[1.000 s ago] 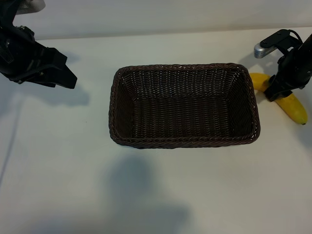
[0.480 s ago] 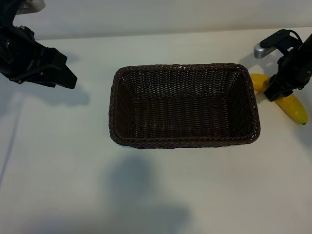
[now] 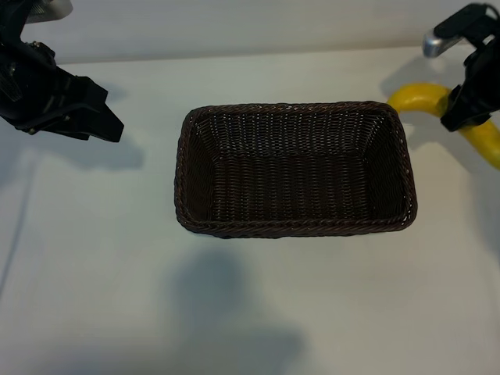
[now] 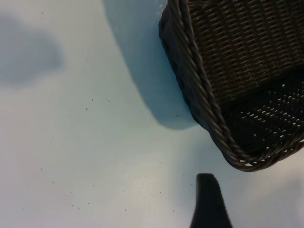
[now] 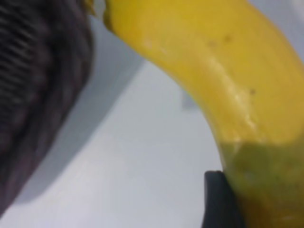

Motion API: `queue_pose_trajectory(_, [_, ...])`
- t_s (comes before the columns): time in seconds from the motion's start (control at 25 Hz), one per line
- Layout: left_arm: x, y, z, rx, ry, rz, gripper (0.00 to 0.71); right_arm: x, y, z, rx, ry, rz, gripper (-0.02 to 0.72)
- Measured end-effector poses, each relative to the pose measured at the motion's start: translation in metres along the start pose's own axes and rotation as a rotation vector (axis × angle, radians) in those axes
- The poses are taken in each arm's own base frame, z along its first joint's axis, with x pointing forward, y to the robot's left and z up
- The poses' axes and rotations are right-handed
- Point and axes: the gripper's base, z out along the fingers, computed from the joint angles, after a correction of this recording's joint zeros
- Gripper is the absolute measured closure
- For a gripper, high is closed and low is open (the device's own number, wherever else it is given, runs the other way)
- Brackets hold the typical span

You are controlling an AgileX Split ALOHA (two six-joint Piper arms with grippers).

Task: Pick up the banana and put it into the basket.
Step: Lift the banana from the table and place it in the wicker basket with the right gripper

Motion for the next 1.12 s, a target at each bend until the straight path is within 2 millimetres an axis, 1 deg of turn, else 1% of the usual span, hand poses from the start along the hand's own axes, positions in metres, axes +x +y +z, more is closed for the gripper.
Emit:
queue_pose_trajectory(0.24, [0.000, 0.000, 0.000, 0.000, 0.000, 0.000, 0.208, 0.000, 0.012, -0.056, 0.035, -0.046, 0.004, 0.287])
queue_pose_trajectory(0.32, [0.000, 0.000, 0.000, 0.000, -0.001, 0.000, 0.208, 0.002, 0.015, -0.069, 0.052, -0.044, 0.015, 0.287])
queue_pose_trajectory(0.4, [0.000, 0.000, 0.000, 0.000, -0.001, 0.000, 0.208, 0.003, 0.016, -0.077, 0.064, -0.038, 0.027, 0.287])
queue_pose_trajectory(0.72, [0.000, 0.000, 0.000, 0.000, -0.001, 0.000, 0.208, 0.003, 0.016, -0.081, 0.064, -0.028, 0.098, 0.287])
queue_pose_trajectory(0.88, [0.000, 0.000, 0.000, 0.000, -0.001, 0.000, 0.208, 0.001, 0.019, -0.081, 0.031, -0.048, 0.134, 0.287])
queue_pose_trajectory(1.0, [0.000, 0.000, 0.000, 0.000, -0.001, 0.000, 0.208, -0.003, 0.025, -0.080, 0.012, -0.057, 0.137, 0.287])
queue_pose_trajectory(1.12, [0.000, 0.000, 0.000, 0.000, -0.001, 0.000, 0.208, -0.014, 0.042, -0.077, -0.005, -0.067, 0.098, 0.287])
